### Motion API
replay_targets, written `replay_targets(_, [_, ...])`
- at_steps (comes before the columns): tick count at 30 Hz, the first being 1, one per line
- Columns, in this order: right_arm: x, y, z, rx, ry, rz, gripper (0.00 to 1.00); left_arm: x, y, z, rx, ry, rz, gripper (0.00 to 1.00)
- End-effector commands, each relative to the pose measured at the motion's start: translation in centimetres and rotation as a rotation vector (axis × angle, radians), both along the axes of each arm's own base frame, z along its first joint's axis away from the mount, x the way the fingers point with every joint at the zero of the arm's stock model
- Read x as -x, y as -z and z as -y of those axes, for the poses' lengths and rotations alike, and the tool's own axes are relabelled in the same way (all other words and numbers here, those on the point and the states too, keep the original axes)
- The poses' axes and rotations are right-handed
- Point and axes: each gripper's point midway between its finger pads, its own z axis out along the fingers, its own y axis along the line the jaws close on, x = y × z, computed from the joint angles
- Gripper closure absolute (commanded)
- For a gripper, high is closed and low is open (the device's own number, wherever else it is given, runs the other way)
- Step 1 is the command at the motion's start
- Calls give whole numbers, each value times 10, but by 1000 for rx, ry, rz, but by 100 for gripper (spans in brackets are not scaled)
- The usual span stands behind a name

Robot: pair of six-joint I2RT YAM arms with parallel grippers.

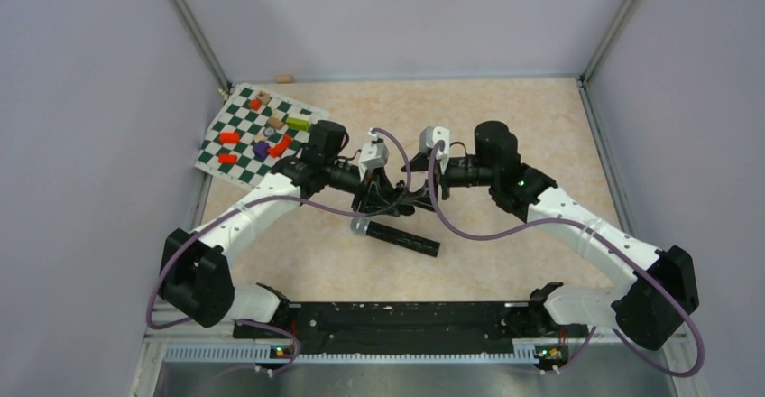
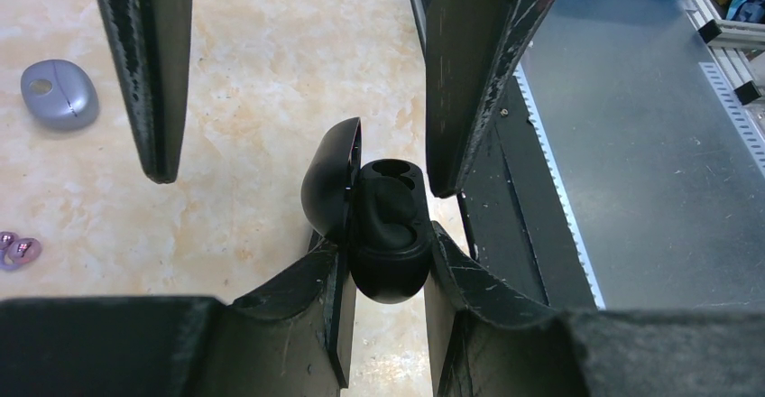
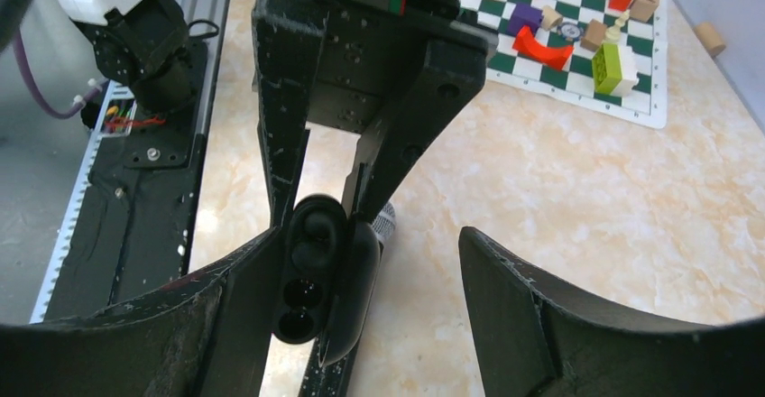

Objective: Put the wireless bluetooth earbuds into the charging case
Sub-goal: Place the earbud in the charging case, then close the charging case.

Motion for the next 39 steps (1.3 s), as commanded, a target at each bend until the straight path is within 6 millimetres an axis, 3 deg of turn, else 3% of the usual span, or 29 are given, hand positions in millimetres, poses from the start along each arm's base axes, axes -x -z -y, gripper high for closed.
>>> replay_targets(1, [0,-18,2,-2,-25,91,30,2,-28,2,55,23,93,100])
replay_targets(12, [-21,-11,1,1,74,94,30,4,-29,1,60,31,90,100])
replay_targets(15, [-28,-17,1,-18,110,126,30,5,-30,1,63,35,89,100])
replay_targets(19, [-10,-24,1,-37,32,109,27,5,-30,1,64,35,91,100])
replay_targets(22, [6,-45,4,-85,-26,104,25,5,-30,0,63,35,93,100])
replay_targets(26, [3,-61,15,-127,0,96,25,6,-30,0,62,35,95,100])
replay_targets(33, [-25,-54,19,-134,127,97,28,5,-31,1,61,35,88,100])
replay_targets(39, [-30,-41,13,-102,147,103,29,3,-31,2,59,30,84,100])
